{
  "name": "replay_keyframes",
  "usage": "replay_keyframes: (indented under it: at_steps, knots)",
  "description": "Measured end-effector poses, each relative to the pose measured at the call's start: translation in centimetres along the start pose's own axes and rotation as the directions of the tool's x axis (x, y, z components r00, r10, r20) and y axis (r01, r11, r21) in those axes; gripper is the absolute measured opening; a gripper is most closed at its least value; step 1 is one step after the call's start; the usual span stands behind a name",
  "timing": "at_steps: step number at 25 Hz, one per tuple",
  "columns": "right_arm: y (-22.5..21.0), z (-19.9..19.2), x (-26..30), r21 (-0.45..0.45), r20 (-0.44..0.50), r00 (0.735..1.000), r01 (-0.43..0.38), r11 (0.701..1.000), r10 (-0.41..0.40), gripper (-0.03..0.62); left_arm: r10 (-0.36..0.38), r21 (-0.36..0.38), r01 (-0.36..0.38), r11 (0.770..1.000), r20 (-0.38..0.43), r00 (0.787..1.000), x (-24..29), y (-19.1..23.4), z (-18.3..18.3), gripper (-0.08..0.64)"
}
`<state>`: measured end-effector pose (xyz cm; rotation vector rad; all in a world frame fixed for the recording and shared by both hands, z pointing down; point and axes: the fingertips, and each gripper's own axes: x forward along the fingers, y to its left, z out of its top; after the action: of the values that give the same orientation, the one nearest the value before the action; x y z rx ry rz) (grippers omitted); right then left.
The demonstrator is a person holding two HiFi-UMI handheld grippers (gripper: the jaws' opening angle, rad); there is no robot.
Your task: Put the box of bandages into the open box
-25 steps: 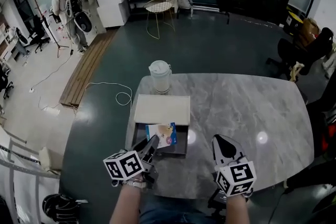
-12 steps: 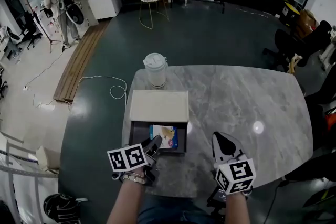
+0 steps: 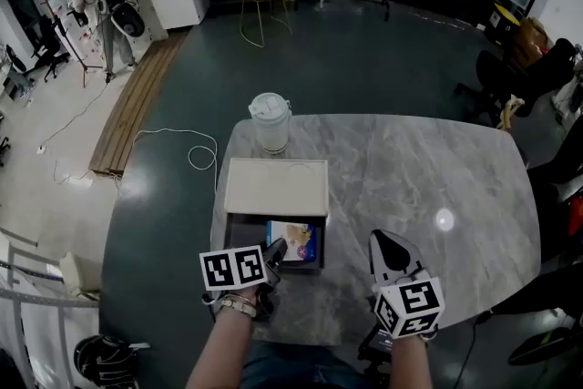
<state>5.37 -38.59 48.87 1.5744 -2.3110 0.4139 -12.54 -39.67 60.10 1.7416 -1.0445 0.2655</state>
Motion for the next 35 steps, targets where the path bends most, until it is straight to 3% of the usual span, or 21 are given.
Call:
replay_keyframes:
  at_steps: [3,7,12,19,23,26,31,35]
  knots:
    - [0.0,-0.2,0.0,0.01,-0.002,1.0,0.003,1.0,-0.003,0.025,0.072,0.061,-0.071,0.996,-0.025,0.997,0.2,0.4,-0.2,0.105]
    - [0.0,-0.6,0.1,0.018,-0.009,1.0,0.001,1.0,-0.001,0.025,0.169,0.179,-0.161,0.971,-0.033,0.985,0.9,0.7,0.1,0.147]
    - [-0.3,-1.5,-0.1,0.056,-0.023,1.0,0.013,0.998,-0.012,0.025,0.246,0.252,-0.224,0.942,-0.061,0.967,2.0,1.1,-0.4,0.191]
    - [-0.3,-1.7,0.1,0.074,-0.028,1.0,0.017,0.997,-0.015,0.025,0.289,0.268,-0.252,0.93,-0.107,0.951,2.6,1.9,-0.5,0.215]
    - [0.2,-1.9,0.0,0.073,-0.036,0.999,0.011,0.997,-0.009,0.025,0.352,0.315,-0.286,0.905,-0.176,0.919,3.4,2.1,-1.2,0.28]
    - [0.3,-1.7,0.1,0.066,-0.032,0.999,0.005,0.998,-0.003,0.025,0.386,0.305,-0.318,0.898,-0.197,0.901,3.7,2.5,-1.3,0.298]
    - [-0.2,-0.3,-0.1,0.051,-0.005,1.0,0.013,0.999,-0.013,0.025,0.413,0.275,-0.362,0.891,-0.156,0.897,2.7,3.3,-0.3,0.308]
    - [-0.5,0.8,-0.7,0.035,0.021,1.0,0.016,0.999,-0.016,0.025,0.397,0.243,-0.361,0.901,-0.12,0.91,1.2,3.5,0.7,0.308]
